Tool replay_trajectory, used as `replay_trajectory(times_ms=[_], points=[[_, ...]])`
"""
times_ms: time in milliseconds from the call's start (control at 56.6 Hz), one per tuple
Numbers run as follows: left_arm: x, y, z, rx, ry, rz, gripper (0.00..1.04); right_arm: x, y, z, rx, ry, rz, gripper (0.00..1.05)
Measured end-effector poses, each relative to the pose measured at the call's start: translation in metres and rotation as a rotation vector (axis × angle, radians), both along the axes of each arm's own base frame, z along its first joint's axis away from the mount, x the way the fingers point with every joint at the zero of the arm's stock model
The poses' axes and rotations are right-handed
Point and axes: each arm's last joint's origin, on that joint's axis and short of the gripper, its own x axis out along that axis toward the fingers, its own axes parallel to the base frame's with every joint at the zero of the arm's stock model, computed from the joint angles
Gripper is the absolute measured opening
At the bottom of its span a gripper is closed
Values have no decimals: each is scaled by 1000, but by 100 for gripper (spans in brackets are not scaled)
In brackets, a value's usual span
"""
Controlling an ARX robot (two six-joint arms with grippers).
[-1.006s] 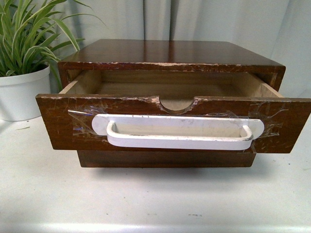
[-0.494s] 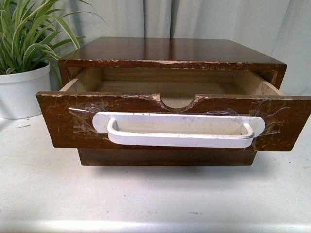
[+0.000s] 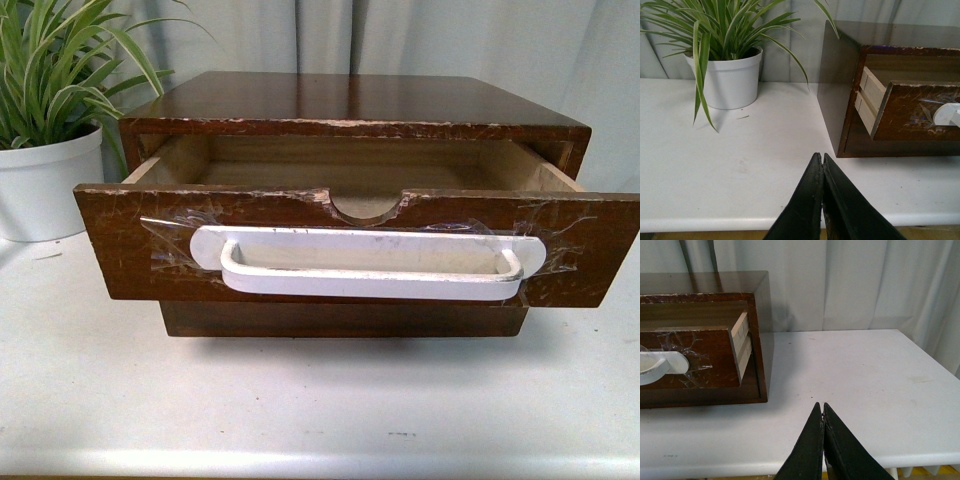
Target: Open drawer
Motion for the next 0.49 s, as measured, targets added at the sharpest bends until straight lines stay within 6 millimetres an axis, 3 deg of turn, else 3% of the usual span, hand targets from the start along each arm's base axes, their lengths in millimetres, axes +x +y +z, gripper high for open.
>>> replay_trajectory(times_ms=[106, 212, 388, 459, 494], points=[[0, 0, 0, 0, 0, 0, 28, 0, 0, 0, 0, 0, 0, 19], [0, 0, 0, 0, 0, 0, 53, 0, 0, 0, 0, 0, 0, 44], [0, 0, 0, 0, 0, 0, 82, 0, 0, 0, 0, 0, 0, 72], [0, 0, 0, 0, 0, 0, 98, 0, 0, 0, 0, 0, 0, 88], [0, 0, 0, 0, 0, 0, 100, 0, 0, 0, 0, 0, 0, 97]])
